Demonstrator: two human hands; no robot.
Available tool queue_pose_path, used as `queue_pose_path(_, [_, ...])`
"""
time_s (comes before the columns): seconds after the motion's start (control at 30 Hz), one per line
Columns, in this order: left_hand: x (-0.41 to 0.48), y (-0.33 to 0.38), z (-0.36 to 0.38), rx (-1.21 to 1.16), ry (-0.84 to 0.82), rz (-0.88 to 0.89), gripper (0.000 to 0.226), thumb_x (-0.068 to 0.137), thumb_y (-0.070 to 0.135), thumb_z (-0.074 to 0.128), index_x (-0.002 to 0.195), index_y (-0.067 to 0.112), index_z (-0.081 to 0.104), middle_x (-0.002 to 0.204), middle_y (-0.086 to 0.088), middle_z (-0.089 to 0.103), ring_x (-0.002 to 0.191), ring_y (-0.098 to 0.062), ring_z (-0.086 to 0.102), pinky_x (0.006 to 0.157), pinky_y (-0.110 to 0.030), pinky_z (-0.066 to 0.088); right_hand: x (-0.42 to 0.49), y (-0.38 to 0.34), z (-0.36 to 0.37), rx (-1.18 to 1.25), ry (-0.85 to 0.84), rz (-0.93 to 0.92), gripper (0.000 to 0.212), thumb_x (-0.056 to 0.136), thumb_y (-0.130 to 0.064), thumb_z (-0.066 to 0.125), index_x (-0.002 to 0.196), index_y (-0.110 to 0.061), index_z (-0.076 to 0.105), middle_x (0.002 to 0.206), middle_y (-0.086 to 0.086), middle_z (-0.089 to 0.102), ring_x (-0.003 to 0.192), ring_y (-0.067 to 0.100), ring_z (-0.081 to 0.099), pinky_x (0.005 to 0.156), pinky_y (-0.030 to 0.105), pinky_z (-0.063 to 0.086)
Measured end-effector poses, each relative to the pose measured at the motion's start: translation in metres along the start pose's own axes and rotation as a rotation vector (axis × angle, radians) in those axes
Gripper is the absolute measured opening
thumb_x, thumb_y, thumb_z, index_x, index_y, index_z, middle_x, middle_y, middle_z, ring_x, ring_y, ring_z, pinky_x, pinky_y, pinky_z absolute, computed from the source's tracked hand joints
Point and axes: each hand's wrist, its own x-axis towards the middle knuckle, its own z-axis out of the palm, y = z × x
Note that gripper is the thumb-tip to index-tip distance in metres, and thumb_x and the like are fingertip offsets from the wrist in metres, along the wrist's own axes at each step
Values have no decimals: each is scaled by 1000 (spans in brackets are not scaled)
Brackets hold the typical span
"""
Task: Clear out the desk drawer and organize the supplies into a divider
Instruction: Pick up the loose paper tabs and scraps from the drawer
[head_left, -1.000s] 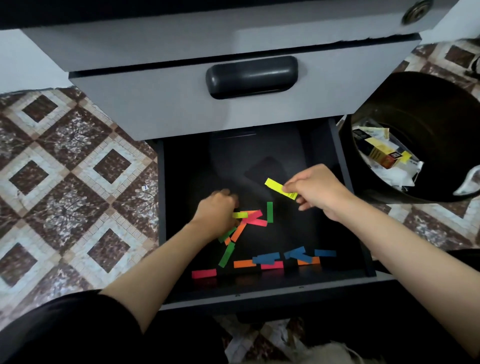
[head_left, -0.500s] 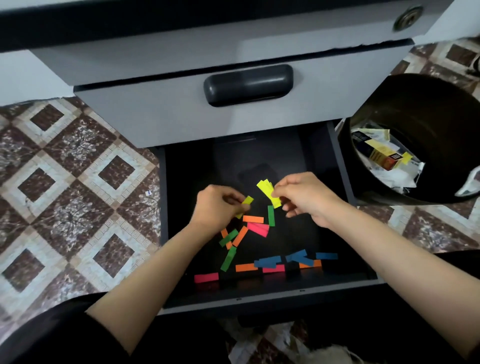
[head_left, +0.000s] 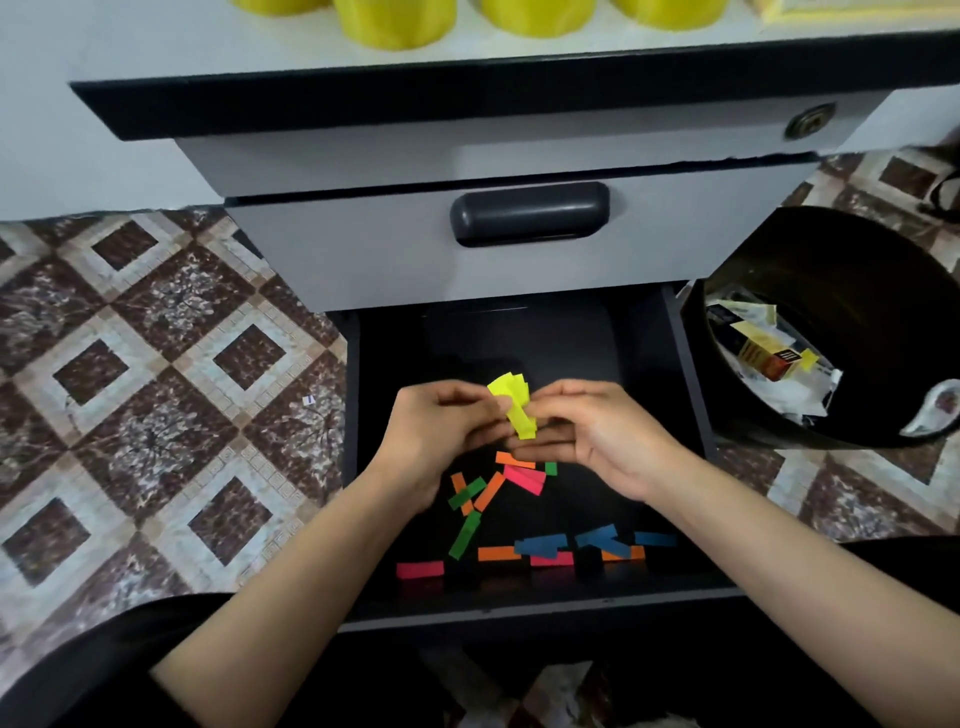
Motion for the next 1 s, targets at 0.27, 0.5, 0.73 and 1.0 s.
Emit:
queue_pose_path(0.27, [1, 8, 5, 82, 7, 41, 10, 76, 2, 71, 80, 4, 63, 75, -7, 66, 61, -11, 67, 60, -19, 55, -2, -4, 5, -180, 57, -102, 12, 79, 10, 64, 88, 1, 67, 71, 13, 69, 62, 19, 70, 60, 26, 59])
queue_pose_path(0.5, [22, 20, -20, 1360, -267, 874, 75, 62, 25, 84, 131, 21, 54, 134, 3, 54, 126, -22, 47, 103, -47, 38, -2, -18, 0, -329, 90, -30, 26, 74, 14, 68, 88, -7, 59, 70, 15, 66, 51, 17, 67, 54, 25, 58])
queue_pose_path(0.73, [26, 12, -17, 1403, -216, 1151, 24, 62, 28, 70, 85, 21, 76, 72, 5, 70, 70, -20, 64, 70, -34, 47, 0, -19, -2, -347, 68, -7, 21, 74, 12, 68, 89, -1, 59, 70, 15, 67, 53, 17, 67, 55, 25, 58])
queue_pose_path(1.0, [25, 14, -18, 1420, -170, 1149, 15, 63, 30, 66, 72, 23, 76, 61, 5, 67, 61, -20, 63, 62, -34, 49, 2, -8, 3, -951, 133, -313, 18, 74, -14, 77, 92, -16, 73, 75, -2, 68, 65, 14, 66, 61, 21, 54])
